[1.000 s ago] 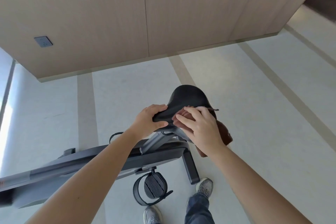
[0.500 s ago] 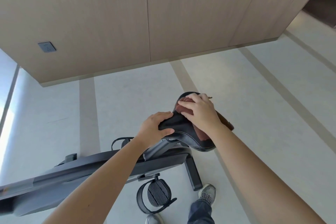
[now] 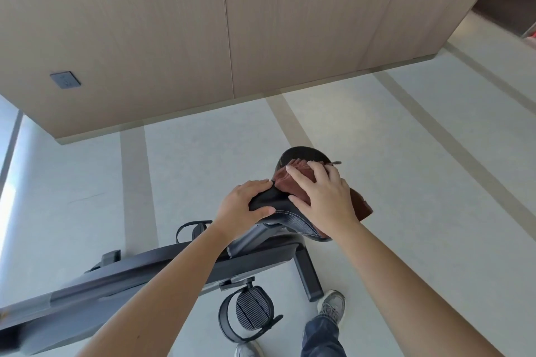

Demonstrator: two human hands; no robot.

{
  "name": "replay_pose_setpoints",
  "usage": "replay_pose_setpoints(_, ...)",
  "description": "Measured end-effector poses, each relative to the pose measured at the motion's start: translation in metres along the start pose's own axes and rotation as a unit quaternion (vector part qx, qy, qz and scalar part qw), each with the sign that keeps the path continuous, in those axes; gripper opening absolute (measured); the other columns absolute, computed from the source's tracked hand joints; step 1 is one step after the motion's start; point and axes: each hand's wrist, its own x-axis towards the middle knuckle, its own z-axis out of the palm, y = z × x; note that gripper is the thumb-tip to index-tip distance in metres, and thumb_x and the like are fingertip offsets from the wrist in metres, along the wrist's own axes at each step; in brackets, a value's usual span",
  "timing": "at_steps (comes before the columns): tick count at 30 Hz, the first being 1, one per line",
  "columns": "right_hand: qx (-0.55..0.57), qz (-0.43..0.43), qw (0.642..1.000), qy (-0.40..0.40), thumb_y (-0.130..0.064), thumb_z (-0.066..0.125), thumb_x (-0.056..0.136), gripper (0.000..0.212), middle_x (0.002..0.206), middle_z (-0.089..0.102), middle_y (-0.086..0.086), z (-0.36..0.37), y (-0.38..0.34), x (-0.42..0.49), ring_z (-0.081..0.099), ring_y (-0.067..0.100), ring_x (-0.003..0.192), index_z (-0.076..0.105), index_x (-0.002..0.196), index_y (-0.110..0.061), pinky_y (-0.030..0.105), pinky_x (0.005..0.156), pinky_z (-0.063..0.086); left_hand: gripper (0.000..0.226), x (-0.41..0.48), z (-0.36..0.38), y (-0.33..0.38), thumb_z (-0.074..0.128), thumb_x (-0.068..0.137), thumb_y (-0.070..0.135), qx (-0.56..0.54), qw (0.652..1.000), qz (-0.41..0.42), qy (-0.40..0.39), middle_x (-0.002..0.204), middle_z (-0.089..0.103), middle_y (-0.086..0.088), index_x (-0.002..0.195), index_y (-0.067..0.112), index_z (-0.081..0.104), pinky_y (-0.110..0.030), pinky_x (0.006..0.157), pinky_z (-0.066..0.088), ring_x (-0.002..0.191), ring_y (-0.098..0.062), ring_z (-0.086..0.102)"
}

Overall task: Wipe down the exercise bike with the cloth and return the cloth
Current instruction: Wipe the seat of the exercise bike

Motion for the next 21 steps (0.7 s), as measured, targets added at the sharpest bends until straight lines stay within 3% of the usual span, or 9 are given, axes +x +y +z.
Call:
replay_pose_setpoints(3,-0.011,-0.014,1.000,0.015,-0.034,0.066,0.079,0.048,0.114,0.059,0.015,-0.002,-0.004,-0.013,0.055,0.038,0.092,0.054,0.125,-0.029,0.045,0.072,0.050,0.051,-0.001,0.000,0.002,0.069,0.080,0.019,0.013,1.000,0.005,-0.004,0.133,0.051,0.001,0.129,0.020,0.052,-0.034,0.103,0.033,0.120,-0.019,0.046)
replay_pose_setpoints(8,-0.010,-0.010,1.000,0.004,-0.030,0.072,0.075,0.047,0.100,0.061,0.016,-0.010,-0.008,-0.019,0.056,0.035,0.080,0.059,0.119,-0.025,0.041,0.062,0.051,0.052,-0.003,0.000,0.005,0.067,0.082,0.020,0.044,0.999,-0.001,-0.008,0.136,0.049,-0.001,0.131,0.019,0.049,-0.034,0.106,0.030,0.124,-0.020,0.043)
replay_pose_setpoints(14,0.025,-0.005,1.000,-0.006,-0.025,0.072,0.075,0.046,0.096,0.060,0.018,-0.018,-0.007,-0.020,0.055,0.037,0.079,0.060,0.119,-0.023,0.041,0.060,0.052,0.052,-0.009,-0.001,0.009,0.063,0.084,0.021,0.051,0.998,-0.020,0.008,0.139,0.046,-0.002,0.133,0.016,0.045,-0.023,0.105,0.022,0.128,-0.020,0.037)
replay_pose_setpoints(21,0.079,0.031,0.996,0.010,-0.029,0.064,0.083,0.048,0.106,0.056,0.015,-0.026,-0.005,-0.032,0.052,0.034,0.090,0.051,0.129,-0.027,0.041,0.070,0.048,0.046,-0.026,-0.002,0.025,0.057,0.087,0.016,0.146,0.985,0.017,0.091,0.141,0.043,-0.006,0.132,0.013,0.047,-0.037,0.108,0.023,0.132,-0.025,0.032)
